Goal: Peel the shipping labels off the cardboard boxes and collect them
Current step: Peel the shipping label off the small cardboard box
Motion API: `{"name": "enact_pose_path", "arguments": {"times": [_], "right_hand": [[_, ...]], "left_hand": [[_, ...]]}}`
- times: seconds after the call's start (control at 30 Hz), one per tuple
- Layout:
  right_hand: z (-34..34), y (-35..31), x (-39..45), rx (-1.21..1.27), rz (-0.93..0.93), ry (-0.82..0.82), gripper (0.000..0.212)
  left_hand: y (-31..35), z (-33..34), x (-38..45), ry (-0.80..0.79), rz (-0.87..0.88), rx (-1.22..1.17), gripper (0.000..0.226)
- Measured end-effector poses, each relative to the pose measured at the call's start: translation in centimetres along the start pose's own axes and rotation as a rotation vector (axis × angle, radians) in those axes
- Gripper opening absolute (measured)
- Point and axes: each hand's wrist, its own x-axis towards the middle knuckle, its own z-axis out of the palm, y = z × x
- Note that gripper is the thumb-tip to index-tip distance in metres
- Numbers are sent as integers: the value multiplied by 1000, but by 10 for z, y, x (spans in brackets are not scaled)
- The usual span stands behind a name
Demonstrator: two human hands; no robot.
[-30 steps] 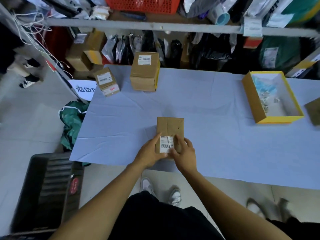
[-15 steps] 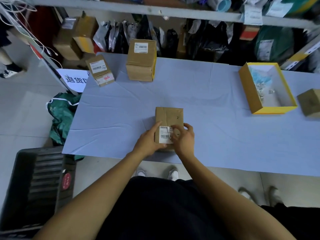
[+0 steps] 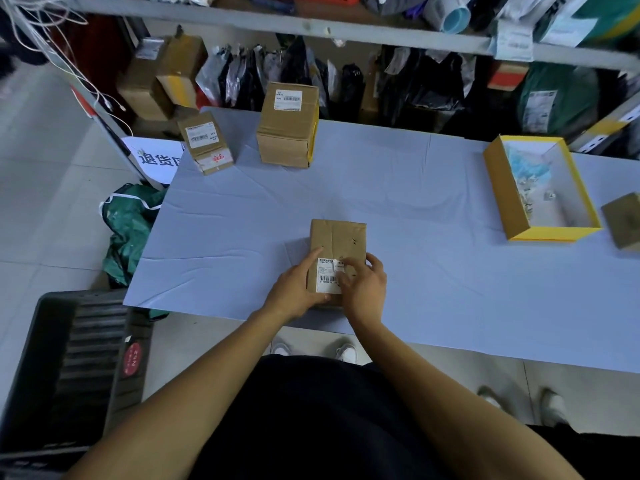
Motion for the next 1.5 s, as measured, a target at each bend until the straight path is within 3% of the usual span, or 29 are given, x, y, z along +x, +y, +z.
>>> {"name": "enact_pose_path", "arguments": {"times": [0.4,0.57,0.7,0.93,1.17,1.5], "right_hand": [[4,-6,6,-8,100,22,13],[0,-4,4,83,67,15,24],[4,-2,1,112,66,49,20],[5,-9,15,175,233,85,9],[10,-16,15,-88,119,62,15],[4,-9,23,18,129,-31,15]], "left_hand": [[0,-3,0,9,-19,-9,98],[-1,-3,1,3,-20,-2,98],[-2,-2,0,0,-14,-5,97],[-5,-1,1,11,-3,-9,98],[-9,1,3,11,5,-45,99],[-11,3,5,17,37,-93,99]]}}
